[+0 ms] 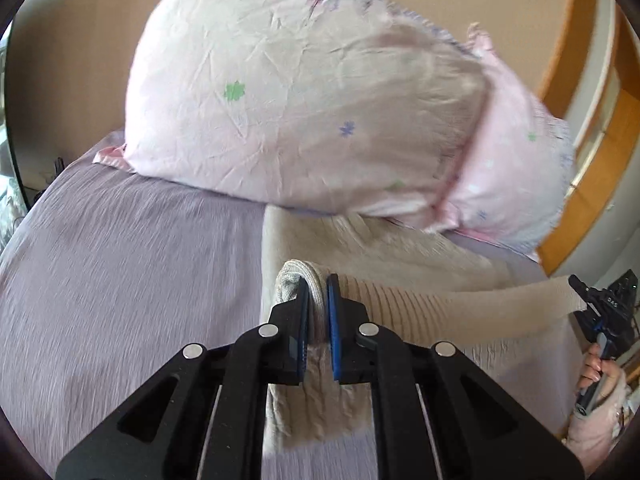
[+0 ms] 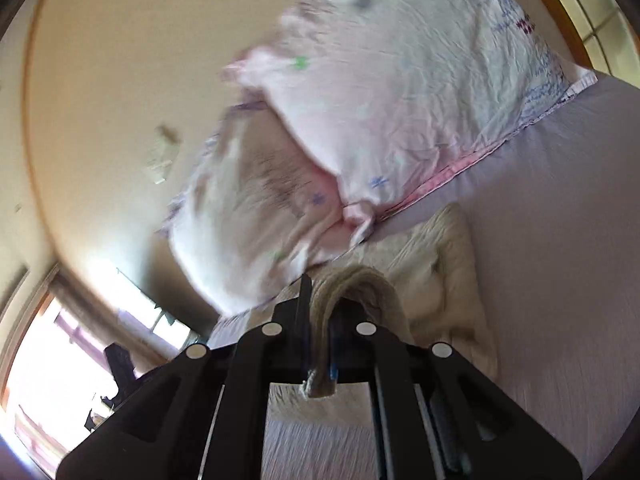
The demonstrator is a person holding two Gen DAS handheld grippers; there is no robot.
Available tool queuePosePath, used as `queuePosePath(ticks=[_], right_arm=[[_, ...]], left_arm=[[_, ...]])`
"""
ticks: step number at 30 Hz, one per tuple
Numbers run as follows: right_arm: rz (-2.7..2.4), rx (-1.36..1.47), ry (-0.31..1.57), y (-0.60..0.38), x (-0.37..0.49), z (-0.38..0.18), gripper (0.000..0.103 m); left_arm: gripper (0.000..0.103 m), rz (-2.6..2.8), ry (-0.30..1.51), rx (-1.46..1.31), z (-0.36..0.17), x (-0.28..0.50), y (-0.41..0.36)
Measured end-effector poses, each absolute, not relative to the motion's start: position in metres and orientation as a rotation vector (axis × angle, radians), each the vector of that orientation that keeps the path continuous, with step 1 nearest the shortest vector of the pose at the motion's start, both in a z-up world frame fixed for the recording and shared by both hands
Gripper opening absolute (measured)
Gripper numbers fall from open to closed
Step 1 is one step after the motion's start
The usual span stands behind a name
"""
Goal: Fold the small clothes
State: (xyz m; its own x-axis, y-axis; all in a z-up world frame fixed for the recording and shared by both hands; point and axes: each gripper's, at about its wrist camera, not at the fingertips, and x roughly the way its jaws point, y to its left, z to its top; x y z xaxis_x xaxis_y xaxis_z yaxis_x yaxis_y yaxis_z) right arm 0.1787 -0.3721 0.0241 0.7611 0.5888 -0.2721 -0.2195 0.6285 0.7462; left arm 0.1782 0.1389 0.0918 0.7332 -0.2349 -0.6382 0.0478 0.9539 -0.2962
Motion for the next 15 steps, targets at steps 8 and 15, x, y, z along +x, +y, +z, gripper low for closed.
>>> queuePosePath(ticks=[8, 15], right_arm=[[0.176, 0.913, 0.734, -0.346, 0.29, -0.045, 0.008], [0.199, 0.798, 0.696, -0.324, 0.293, -0.034, 0.042]], left_arm=[[0.008, -0.026, 0.87, -0.329, 0.04, 0.291, 0.14], [0.015, -0.082, 0.751, -0.631, 0.057, 0.282, 0.189]])
